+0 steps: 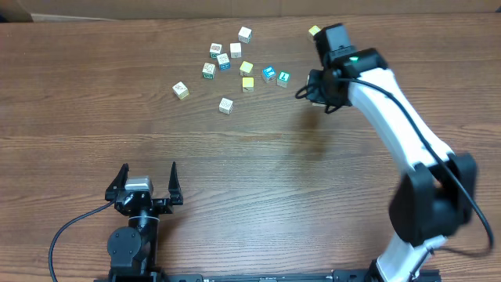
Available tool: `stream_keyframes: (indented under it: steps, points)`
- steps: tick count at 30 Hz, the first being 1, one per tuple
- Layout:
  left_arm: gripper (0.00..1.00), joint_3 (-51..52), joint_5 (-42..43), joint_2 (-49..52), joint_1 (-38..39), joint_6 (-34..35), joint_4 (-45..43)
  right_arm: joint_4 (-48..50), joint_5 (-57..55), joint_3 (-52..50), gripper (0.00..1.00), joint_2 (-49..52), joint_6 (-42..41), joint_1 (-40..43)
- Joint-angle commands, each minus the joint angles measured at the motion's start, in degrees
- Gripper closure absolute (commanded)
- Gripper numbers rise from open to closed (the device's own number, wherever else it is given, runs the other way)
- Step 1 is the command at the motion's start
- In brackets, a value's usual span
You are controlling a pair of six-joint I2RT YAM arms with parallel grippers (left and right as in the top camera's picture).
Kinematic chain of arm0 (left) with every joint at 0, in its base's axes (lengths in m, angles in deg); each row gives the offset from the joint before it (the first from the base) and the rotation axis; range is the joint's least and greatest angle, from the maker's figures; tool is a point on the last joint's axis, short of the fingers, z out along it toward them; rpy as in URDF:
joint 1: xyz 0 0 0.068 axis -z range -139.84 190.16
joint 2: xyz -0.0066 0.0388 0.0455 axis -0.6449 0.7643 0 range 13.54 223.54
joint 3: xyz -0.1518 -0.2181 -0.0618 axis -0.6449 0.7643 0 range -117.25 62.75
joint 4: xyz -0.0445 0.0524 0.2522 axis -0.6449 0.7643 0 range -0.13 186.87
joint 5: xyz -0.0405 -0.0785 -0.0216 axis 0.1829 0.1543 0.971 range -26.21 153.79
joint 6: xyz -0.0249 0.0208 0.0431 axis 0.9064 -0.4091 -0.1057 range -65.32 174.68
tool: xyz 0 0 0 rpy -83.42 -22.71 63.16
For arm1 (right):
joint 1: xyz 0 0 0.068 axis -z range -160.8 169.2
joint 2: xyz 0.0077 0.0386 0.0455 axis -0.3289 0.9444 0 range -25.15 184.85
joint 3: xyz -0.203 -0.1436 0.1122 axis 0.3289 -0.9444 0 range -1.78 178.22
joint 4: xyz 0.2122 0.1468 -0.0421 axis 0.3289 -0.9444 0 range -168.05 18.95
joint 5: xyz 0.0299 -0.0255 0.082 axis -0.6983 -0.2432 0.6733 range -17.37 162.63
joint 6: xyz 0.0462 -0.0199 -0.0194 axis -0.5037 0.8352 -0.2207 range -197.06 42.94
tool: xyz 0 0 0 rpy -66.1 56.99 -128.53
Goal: Form a circle
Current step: 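Carry the butterfly block toward the front right and lower it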
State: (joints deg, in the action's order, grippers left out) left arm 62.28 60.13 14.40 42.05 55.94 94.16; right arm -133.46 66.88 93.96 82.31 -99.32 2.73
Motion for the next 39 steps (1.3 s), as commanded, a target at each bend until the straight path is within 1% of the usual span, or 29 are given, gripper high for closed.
stream_keyframes:
  steps: [1,4,9,14,18,20,22,24,27,28,32,35,39]
  points:
    - [0.00,0.20,0.31,-0.59,0.39,-1.05,-0.20,-5.25,0.76,1.51,0.87,-4.74,0.02,0.13]
    - [0.01,0.20,0.33,-0.59,0.39,-1.05,-0.20,-11.58,1.95,1.05,0.86,-4.79,0.00,0.13]
    - [0.00,0.20,0.31,-0.59,0.39,-1.05,-0.20,-16.00,4.57,-3.74,0.80,-4.79,0.00,0.09]
    - [0.00,0.20,0.31,-0.59,0.39,-1.05,-0.20,-15.96,4.59,-11.47,0.78,-4.79,-0.24,0.09]
    - [0.00,0.20,0.31,-0.59,0.39,-1.05,-0.20,-13.51,4.63,-17.16,0.76,-4.79,-0.26,0.09]
    - [0.00,0.20,0.31,-0.59,0.39,-1.05,-0.20,-12.33,4.63,-19.93,0.71,-4.79,-0.24,0.09]
    - [0.00,0.20,0.31,-0.59,0.39,-1.05,-0.20,-11.17,4.63,-21.90,0.58,-4.79,-0.24,0.09]
    - [0.00,0.20,0.31,-0.59,0.39,-1.05,-0.20,-9.97,4.63,-23.52,0.41,-4.79,-0.24,0.09]
    - [0.00,0.20,0.31,-0.59,0.39,-1.05,-0.20,-9.33,4.61,-24.74,0.25,-4.79,-0.22,0.09]
    - [0.00,0.20,0.31,-0.59,0.39,-1.05,-0.20,-9.27,4.61,-24.96,0.23,-4.79,-0.22,0.09]
    - [0.01,0.20,0.31,-0.59,0.39,-1.05,-0.20,-9.75,4.59,-26.05,0.19,-4.79,-0.42,0.09]
    - [0.01,0.20,0.31,-0.59,0.39,-1.05,-0.20,-10.32,4.48,-27.41,0.03,-4.79,-0.96,0.11]
    - [0.00,0.20,0.31,-0.59,0.39,-1.05,-0.20,-10.51,0.42,-28.26,0.02,-4.79,-6.19,0.85]
